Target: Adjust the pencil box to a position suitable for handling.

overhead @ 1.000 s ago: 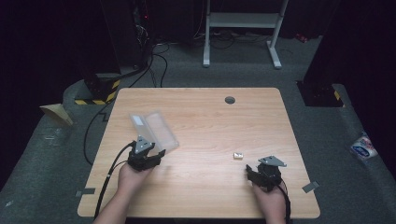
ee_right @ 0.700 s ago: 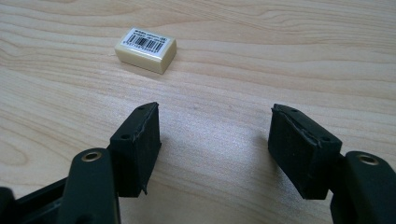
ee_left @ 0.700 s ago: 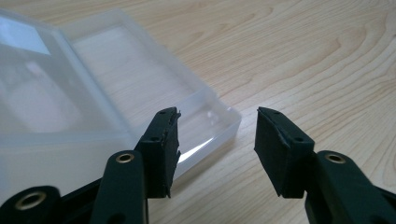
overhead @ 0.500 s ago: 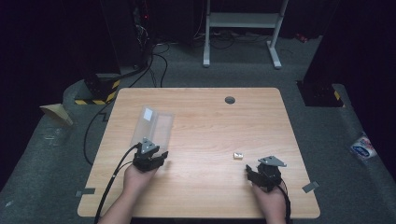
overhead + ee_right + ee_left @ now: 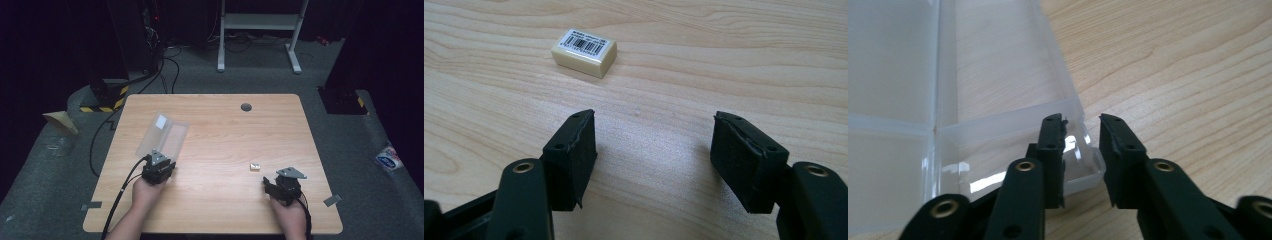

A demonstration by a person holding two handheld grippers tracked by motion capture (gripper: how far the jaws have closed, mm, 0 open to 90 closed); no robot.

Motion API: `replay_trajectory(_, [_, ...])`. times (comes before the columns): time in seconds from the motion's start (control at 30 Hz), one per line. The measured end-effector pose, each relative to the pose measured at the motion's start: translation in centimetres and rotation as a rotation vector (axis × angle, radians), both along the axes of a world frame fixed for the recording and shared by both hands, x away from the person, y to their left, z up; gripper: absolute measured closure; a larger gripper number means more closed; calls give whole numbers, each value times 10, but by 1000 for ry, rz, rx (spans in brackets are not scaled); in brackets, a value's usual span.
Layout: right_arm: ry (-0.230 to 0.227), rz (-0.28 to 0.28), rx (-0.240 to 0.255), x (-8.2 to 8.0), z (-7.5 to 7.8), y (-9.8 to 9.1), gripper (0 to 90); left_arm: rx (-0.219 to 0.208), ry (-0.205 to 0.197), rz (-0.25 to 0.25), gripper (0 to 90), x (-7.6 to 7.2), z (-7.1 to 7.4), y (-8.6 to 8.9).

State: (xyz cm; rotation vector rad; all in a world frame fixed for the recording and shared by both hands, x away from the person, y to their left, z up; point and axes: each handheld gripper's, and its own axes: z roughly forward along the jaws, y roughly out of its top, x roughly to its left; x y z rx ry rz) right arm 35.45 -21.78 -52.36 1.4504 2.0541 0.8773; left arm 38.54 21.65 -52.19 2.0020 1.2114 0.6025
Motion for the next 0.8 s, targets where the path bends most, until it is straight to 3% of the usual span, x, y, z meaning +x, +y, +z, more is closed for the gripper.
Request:
replay_trajectory(0.2, [0,0,0,0,0,0,343,1,5,-27,774,-4,0,-4])
replay_trajectory(0.47, [0,0,0,0,0,0,342,-6,13,-137,775,-16,1,-23])
replay_trajectory(0.53, [-1,0,0,0,0,0,342,-25,8,-178,775,-22,0,-33])
replay_trajectory(0.8, [0,0,0,0,0,0,342,-42,2,-265,775,-32,-1,-48])
